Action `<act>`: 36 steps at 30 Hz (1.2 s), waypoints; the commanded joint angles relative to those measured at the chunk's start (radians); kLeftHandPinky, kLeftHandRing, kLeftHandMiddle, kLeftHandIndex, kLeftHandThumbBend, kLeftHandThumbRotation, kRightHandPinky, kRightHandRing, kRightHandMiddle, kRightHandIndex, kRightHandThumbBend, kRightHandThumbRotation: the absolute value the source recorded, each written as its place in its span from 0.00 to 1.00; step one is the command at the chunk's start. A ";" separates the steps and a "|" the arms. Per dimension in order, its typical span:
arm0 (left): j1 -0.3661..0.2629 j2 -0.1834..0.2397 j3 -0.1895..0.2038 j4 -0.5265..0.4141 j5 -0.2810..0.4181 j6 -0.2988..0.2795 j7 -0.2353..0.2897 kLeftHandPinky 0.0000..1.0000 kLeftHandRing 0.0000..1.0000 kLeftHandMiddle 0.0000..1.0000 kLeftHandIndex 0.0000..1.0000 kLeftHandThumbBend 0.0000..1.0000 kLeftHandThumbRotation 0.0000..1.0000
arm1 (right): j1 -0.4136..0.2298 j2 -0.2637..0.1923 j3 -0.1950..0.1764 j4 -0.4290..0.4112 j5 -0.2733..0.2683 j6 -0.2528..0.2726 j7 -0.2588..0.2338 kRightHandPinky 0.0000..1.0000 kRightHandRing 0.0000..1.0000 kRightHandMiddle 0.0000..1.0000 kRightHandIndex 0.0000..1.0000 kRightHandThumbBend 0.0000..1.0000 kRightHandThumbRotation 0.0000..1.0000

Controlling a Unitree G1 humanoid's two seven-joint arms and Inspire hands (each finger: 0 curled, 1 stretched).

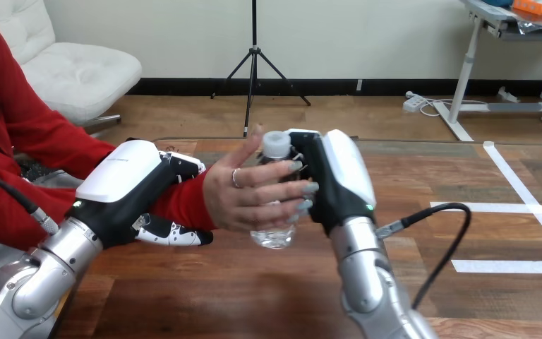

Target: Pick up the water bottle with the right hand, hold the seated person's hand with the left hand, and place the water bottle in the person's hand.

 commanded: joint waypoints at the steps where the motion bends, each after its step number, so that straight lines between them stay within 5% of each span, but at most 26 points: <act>1: -0.045 -0.060 0.016 -0.094 -0.038 -0.053 0.011 0.25 0.32 0.42 0.46 0.69 0.12 | -0.014 0.033 0.026 -0.178 -0.038 0.067 0.009 0.40 0.43 0.49 0.50 0.84 0.00; 24: -0.040 -0.064 0.043 -0.059 -0.091 -0.078 -0.031 0.27 0.34 0.44 0.46 0.72 0.10 | 0.096 0.030 0.107 -0.472 -0.137 0.241 0.141 0.37 0.41 0.47 0.48 0.87 0.00; 36: -0.045 -0.070 0.044 -0.041 -0.119 -0.091 -0.055 0.28 0.35 0.44 0.47 0.72 0.11 | 0.117 0.022 0.123 -0.533 -0.159 0.265 0.166 0.35 0.40 0.46 0.48 0.87 0.00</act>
